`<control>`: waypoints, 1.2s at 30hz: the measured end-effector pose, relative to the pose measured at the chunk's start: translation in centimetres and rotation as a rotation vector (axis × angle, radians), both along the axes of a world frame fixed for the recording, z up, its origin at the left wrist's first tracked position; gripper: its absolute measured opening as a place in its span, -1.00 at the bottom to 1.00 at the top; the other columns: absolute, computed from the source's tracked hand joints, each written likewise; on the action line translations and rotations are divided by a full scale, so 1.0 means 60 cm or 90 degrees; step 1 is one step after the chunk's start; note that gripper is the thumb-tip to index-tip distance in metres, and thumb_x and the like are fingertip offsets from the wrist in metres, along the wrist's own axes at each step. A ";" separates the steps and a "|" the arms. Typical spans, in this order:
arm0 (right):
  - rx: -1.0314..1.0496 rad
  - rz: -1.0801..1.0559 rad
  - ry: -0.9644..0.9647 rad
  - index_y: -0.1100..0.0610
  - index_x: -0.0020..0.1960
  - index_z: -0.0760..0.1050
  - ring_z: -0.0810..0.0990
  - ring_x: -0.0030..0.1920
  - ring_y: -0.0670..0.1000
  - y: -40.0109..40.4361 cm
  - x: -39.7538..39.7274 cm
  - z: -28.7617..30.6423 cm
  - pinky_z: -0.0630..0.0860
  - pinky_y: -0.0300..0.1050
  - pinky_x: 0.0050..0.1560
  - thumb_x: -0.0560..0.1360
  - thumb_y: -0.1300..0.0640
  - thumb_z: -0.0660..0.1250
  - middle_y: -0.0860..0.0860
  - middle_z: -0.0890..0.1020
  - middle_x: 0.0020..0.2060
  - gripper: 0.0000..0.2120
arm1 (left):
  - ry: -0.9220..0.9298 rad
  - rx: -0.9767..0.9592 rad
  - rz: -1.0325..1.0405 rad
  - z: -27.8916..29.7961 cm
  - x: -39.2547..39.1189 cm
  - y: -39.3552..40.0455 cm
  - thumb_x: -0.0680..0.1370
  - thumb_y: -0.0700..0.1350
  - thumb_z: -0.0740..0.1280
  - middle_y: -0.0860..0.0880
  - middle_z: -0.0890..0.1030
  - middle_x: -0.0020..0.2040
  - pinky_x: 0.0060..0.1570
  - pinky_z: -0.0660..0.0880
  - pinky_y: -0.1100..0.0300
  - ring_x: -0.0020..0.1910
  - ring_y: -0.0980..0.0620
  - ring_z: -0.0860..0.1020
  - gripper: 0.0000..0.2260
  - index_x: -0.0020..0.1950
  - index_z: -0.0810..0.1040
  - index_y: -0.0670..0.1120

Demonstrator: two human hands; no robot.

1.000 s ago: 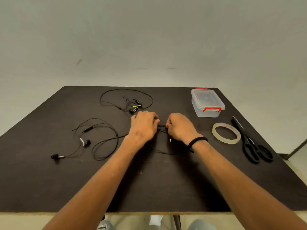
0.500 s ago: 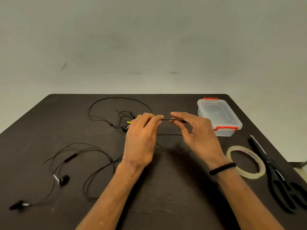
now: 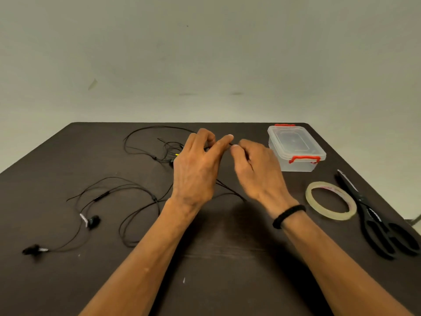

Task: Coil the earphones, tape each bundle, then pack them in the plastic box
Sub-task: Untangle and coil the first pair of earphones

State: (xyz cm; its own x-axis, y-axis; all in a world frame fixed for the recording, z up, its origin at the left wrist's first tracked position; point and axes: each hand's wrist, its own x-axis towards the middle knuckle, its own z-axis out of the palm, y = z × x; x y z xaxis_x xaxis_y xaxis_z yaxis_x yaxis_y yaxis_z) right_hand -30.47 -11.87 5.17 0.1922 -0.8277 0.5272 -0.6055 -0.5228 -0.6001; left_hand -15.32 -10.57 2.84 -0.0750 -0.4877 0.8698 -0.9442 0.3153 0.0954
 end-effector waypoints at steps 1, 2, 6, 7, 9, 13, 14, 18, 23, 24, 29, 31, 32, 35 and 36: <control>0.016 0.001 0.016 0.05 -0.35 0.28 0.36 -0.44 0.00 0.005 0.003 0.004 0.26 -0.04 -0.36 0.67 0.03 0.20 -0.08 0.38 -0.49 -0.59 | -0.005 0.016 0.003 0.002 0.003 0.003 0.60 -0.17 0.44 -0.11 0.58 0.03 -0.46 0.47 0.11 -0.07 -0.06 0.53 -0.70 0.34 0.65 0.00; 0.064 0.016 -0.013 0.06 -0.36 0.27 0.32 -0.45 -0.01 0.007 0.005 0.007 0.24 -0.04 -0.37 0.67 0.04 0.20 -0.06 0.36 -0.50 -0.57 | -0.009 0.035 -0.001 0.002 0.003 0.005 0.60 -0.18 0.44 -0.10 0.58 0.03 -0.45 0.47 0.10 -0.06 -0.07 0.53 -0.69 0.35 0.64 -0.01; 0.533 0.302 -0.487 0.02 -0.38 0.27 0.07 -0.47 -0.05 0.018 0.011 0.027 0.01 -0.13 -0.45 0.69 0.01 0.18 -0.05 0.21 -0.52 -0.54 | 0.009 0.131 -0.034 0.000 -0.004 0.015 0.58 -0.20 0.38 -0.02 0.50 -0.01 -0.33 0.50 0.02 -0.08 -0.02 0.48 -0.61 0.41 0.55 -0.01; 0.618 0.377 -0.567 0.03 -0.38 0.28 0.03 -0.47 -0.06 0.018 0.010 0.030 -0.03 -0.15 -0.45 0.71 -0.01 0.17 -0.06 0.18 -0.53 -0.53 | 0.036 0.163 -0.054 -0.001 -0.005 0.014 0.56 -0.18 0.36 0.02 0.47 -0.02 -0.30 0.52 -0.02 -0.10 0.01 0.47 -0.60 0.40 0.53 0.02; 0.693 0.488 -0.685 0.08 -0.33 0.35 0.00 -0.47 -0.08 0.016 0.009 0.035 -0.03 -0.18 -0.46 0.73 -0.05 0.17 -0.07 0.15 -0.53 -0.53 | 0.094 0.204 -0.110 -0.002 -0.009 0.013 0.53 -0.11 0.27 0.07 0.45 -0.04 -0.24 0.53 -0.04 -0.13 0.02 0.49 -0.60 0.37 0.48 0.07; 0.651 0.565 -0.877 0.21 -0.01 0.64 0.06 -0.41 -0.11 0.004 0.001 0.039 0.09 -0.25 -0.45 0.73 -0.04 0.18 -0.07 0.27 -0.50 -0.59 | 0.228 0.300 -0.186 -0.015 -0.029 0.009 0.54 -0.10 0.25 0.06 0.59 -0.16 -0.23 0.51 -0.06 -0.19 -0.07 0.58 -0.90 0.00 0.54 0.01; 0.621 0.568 -0.907 0.22 0.10 0.66 0.08 -0.40 -0.11 0.000 -0.002 0.039 0.12 -0.25 -0.44 0.73 -0.03 0.18 -0.07 0.31 -0.48 -0.62 | 0.250 0.335 -0.181 -0.017 -0.037 0.009 0.55 -0.07 0.26 0.06 0.57 -0.27 -0.29 0.47 -0.01 -0.29 -0.03 0.54 -0.91 -0.14 0.52 0.02; 0.526 0.527 -0.970 0.18 0.32 0.59 0.24 -0.39 -0.10 -0.019 -0.022 0.037 0.26 -0.23 -0.38 0.74 0.04 0.17 -0.04 0.40 -0.38 -0.67 | 0.233 0.391 -0.220 -0.012 -0.068 0.017 0.59 -0.01 0.33 0.06 0.43 -0.49 -0.43 0.25 0.20 -0.50 0.05 0.38 -0.65 -0.37 0.31 0.09; 0.399 0.402 -0.876 0.15 0.36 0.57 0.28 -0.36 -0.09 -0.029 -0.030 0.032 0.29 -0.19 -0.32 0.74 0.06 0.19 -0.02 0.44 -0.32 -0.70 | 0.072 0.362 -0.154 0.005 -0.068 0.031 0.61 0.09 0.22 0.06 0.44 -0.45 -0.33 0.47 0.04 -0.41 -0.06 0.44 -0.76 -0.23 0.35 0.07; 0.367 0.375 -0.840 0.15 0.34 0.58 0.29 -0.36 -0.09 -0.028 -0.030 0.031 0.30 -0.19 -0.32 0.74 0.05 0.20 -0.02 0.44 -0.31 -0.70 | 0.037 0.349 -0.126 0.008 -0.065 0.034 0.62 0.13 0.20 0.05 0.47 -0.42 -0.31 0.49 0.03 -0.36 -0.11 0.50 -0.77 -0.20 0.36 0.08; 0.273 0.278 -0.680 0.06 0.19 0.66 0.31 -0.37 -0.11 -0.024 -0.026 0.027 0.31 -0.22 -0.33 0.77 0.00 0.16 -0.03 0.49 -0.34 -0.69 | 0.027 0.276 -0.064 0.022 -0.048 0.035 0.57 0.16 0.16 0.00 0.48 -0.46 -0.38 0.38 0.08 -0.39 -0.12 0.51 -0.65 -0.32 0.33 -0.01; 0.260 0.250 -0.616 0.04 0.15 0.67 0.34 -0.38 -0.13 -0.023 -0.024 0.023 0.31 -0.23 -0.33 0.77 0.00 0.14 -0.04 0.50 -0.33 -0.68 | 0.047 0.237 -0.057 0.027 -0.039 0.032 0.60 0.14 0.20 0.04 0.36 -0.53 -0.40 0.40 0.08 -0.47 -0.04 0.42 -0.60 -0.37 0.29 -0.02; 0.258 0.241 -0.588 0.04 0.14 0.66 0.36 -0.38 -0.14 -0.022 -0.022 0.021 0.30 -0.23 -0.34 0.77 0.01 0.13 -0.04 0.51 -0.33 -0.68 | 0.060 0.217 -0.046 0.029 -0.036 0.032 0.62 0.13 0.22 0.04 0.32 -0.54 -0.42 0.41 0.07 -0.49 -0.02 0.40 -0.58 -0.38 0.29 -0.02; 0.265 0.223 -0.503 0.02 0.02 0.66 0.37 -0.38 -0.15 -0.017 -0.013 0.015 0.27 -0.25 -0.37 0.77 0.05 0.12 -0.04 0.54 -0.33 -0.64 | 0.114 0.150 0.008 0.037 -0.030 0.034 0.66 0.15 0.26 0.02 0.28 -0.54 -0.47 0.38 0.06 -0.51 -0.06 0.39 -0.50 -0.40 0.29 -0.06; 0.268 0.219 -0.471 -0.02 -0.05 0.67 0.37 -0.38 -0.16 -0.015 -0.009 0.013 0.28 -0.27 -0.39 0.77 0.06 0.12 -0.06 0.55 -0.33 -0.62 | 0.138 0.132 0.015 0.040 -0.028 0.034 0.67 0.16 0.26 0.02 0.28 -0.54 -0.48 0.36 0.08 -0.52 -0.06 0.38 -0.48 -0.40 0.30 -0.08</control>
